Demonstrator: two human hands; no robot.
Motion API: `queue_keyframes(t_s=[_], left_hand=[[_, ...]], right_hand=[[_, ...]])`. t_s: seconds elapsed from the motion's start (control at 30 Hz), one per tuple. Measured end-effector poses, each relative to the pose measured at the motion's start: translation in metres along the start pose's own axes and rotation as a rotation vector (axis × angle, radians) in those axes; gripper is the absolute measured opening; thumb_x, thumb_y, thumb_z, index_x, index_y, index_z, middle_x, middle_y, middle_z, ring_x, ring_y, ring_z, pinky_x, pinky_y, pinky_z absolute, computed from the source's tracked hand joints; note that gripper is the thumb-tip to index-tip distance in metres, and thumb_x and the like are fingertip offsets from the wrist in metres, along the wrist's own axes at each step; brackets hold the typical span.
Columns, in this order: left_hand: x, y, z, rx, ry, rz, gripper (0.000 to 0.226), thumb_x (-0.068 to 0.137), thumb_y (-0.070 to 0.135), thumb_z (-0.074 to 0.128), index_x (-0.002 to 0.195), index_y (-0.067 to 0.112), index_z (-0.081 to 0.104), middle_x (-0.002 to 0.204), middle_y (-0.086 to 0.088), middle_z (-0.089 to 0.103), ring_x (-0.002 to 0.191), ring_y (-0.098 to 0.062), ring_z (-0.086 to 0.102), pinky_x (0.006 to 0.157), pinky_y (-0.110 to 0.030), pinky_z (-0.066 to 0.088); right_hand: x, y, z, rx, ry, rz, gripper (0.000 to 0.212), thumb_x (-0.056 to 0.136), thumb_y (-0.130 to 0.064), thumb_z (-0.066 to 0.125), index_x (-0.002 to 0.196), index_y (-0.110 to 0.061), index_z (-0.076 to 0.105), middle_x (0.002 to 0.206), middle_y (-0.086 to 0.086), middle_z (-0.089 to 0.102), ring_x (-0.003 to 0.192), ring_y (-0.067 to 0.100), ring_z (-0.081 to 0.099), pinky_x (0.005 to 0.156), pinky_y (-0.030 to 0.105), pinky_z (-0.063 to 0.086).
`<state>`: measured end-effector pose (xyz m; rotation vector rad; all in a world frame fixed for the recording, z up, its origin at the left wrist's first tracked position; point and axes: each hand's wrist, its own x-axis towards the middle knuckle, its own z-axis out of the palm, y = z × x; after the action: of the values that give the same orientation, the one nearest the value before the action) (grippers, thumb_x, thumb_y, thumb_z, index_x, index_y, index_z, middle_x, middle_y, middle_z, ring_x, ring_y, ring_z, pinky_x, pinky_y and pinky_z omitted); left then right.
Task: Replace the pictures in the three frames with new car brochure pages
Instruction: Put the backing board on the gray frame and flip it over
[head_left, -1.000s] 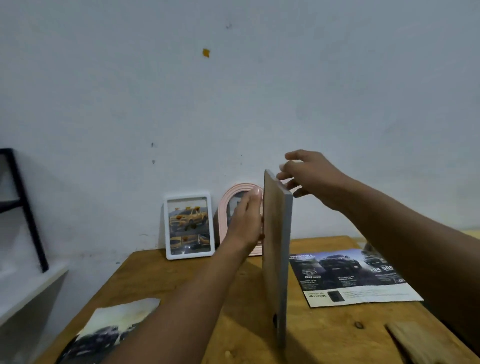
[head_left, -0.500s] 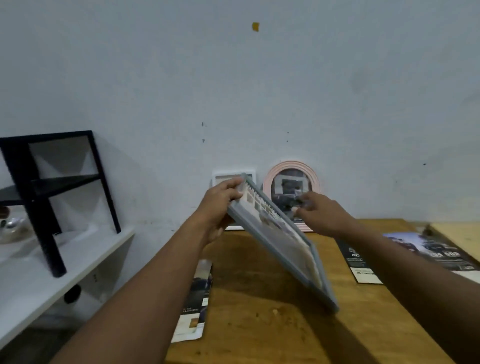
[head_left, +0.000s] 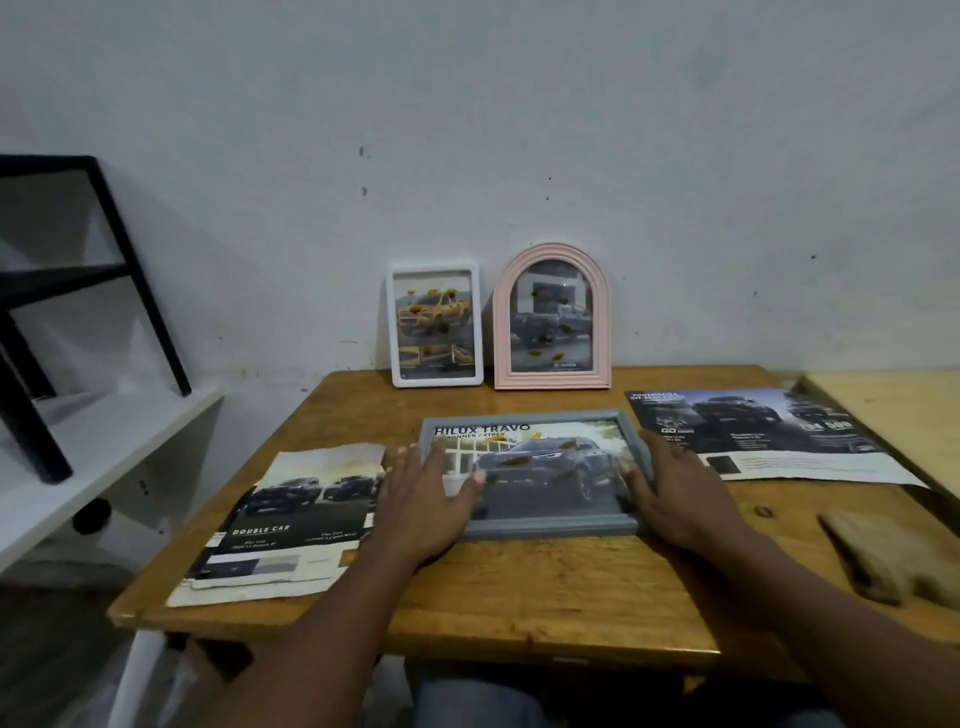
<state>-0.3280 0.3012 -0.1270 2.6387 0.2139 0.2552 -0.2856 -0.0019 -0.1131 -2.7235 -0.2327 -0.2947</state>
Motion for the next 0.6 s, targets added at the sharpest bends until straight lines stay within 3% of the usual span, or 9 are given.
queue_keyframes(t_s=[0.07, 0.17, 0.3, 0.43, 0.6], left_hand=[[0.004, 0.001, 0.0, 0.153, 0.008, 0.085, 0.082, 0.094, 0.079, 0.019, 0.162, 0.033, 0.014, 0.171, -0.005, 0.01, 0.158, -0.025, -0.001, 0.125, -0.049, 0.003], [0.005, 0.012, 0.0, 0.279, -0.005, 0.251, 0.077, 0.098, 0.073, 0.016, 0.163, 0.033, 0.006, 0.172, -0.004, 0.002, 0.157, -0.023, -0.009, 0.125, -0.046, -0.007], [0.004, 0.063, 0.021, 0.291, -0.084, 0.459, 0.074, 0.1, 0.07, 0.019, 0.163, 0.035, 0.003, 0.172, 0.0, -0.002, 0.157, -0.02, -0.011, 0.127, -0.049, 0.0], [-0.012, 0.142, 0.058, 0.22, -0.208, 0.615, 0.07, 0.104, 0.063, 0.026, 0.163, 0.033, 0.004, 0.172, 0.002, 0.001, 0.157, -0.018, -0.008, 0.126, -0.044, -0.005], [-0.024, 0.193, 0.093, 0.314, -0.327, 0.648, 0.079, 0.098, 0.073, 0.023, 0.162, 0.037, -0.007, 0.172, -0.001, -0.004, 0.158, -0.025, -0.008, 0.126, -0.05, -0.002]], right_hand=[[0.001, 0.0, 0.0, -0.01, -0.017, 0.001, 0.058, 0.101, -0.049, 0.038, 0.151, -0.019, 0.029, 0.136, 0.014, 0.056, 0.12, 0.03, 0.052, 0.096, 0.043, 0.046], [0.003, 0.0, -0.005, 0.024, -0.024, -0.005, 0.058, 0.1, -0.05, 0.042, 0.149, -0.021, 0.033, 0.137, 0.012, 0.056, 0.122, 0.029, 0.051, 0.097, 0.044, 0.046], [0.002, 0.013, -0.027, -0.016, 0.025, -0.045, 0.046, 0.095, -0.041, 0.053, 0.136, -0.021, 0.049, 0.13, 0.008, 0.06, 0.117, 0.027, 0.054, 0.093, 0.041, 0.048], [-0.015, 0.051, -0.06, -0.075, 0.064, 0.001, 0.034, 0.089, -0.033, 0.06, 0.12, -0.021, 0.058, 0.12, 0.004, 0.065, 0.107, 0.024, 0.058, 0.085, 0.038, 0.049], [-0.063, 0.106, -0.094, -0.14, -0.019, 0.141, 0.047, 0.088, -0.046, 0.06, 0.131, -0.029, 0.051, 0.124, -0.002, 0.063, 0.113, 0.02, 0.057, 0.092, 0.039, 0.05]])
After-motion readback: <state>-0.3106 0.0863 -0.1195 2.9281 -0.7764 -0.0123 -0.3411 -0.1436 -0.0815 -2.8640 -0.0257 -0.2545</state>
